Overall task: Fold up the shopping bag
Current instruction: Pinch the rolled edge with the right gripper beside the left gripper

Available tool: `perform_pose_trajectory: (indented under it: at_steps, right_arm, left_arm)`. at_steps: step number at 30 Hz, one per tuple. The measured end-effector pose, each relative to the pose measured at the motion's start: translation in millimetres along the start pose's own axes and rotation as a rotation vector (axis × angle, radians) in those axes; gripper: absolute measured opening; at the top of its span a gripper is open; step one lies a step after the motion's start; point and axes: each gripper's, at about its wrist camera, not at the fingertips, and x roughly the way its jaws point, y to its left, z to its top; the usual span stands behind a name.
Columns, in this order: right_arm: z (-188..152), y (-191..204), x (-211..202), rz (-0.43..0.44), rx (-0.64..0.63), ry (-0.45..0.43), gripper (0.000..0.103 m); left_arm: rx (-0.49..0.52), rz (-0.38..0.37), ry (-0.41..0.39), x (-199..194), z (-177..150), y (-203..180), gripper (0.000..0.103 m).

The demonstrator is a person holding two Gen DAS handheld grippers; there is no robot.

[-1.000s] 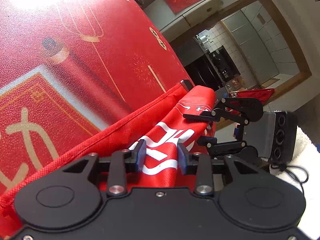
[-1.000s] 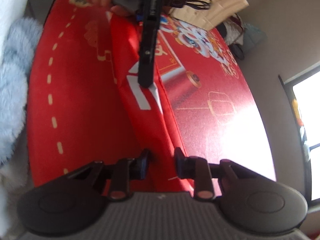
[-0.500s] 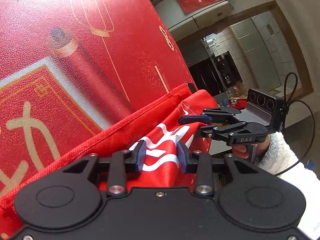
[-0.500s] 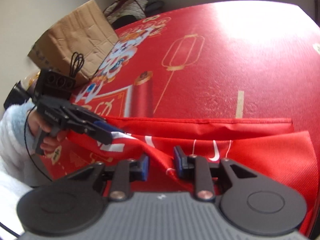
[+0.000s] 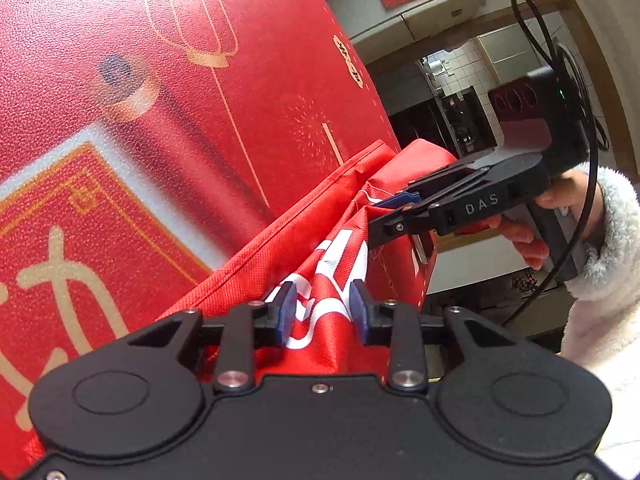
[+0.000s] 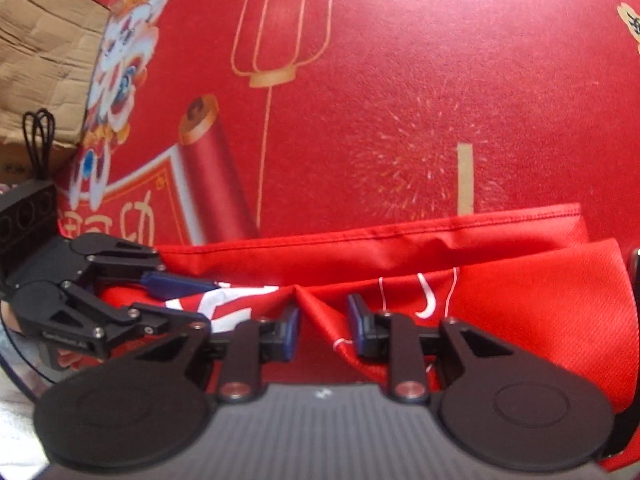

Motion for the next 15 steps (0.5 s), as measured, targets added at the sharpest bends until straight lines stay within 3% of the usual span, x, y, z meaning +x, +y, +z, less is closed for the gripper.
perform_pose_trajectory:
  at_steps: [6, 13, 15]
  right_arm:
    - [21.4, 21.4, 13.6, -0.119, -0.026, 0.115, 0.027]
    - [24.8, 20.9, 21.6, -0.133, -0.056, 0.170, 0.026]
    - [22.4, 18.2, 21.9, -0.122, -0.066, 0.170, 0.026]
  left_arm:
    - [-0.008, -0.005, 0.000, -0.9, 1.1, 2.7, 0.030]
    - [-0.004, 0.018, -0.003, -5.4, 2.4, -9.0, 0.031]
    - [0.072, 0.068, -0.023, -9.3, -0.4, -23.8, 0.032]
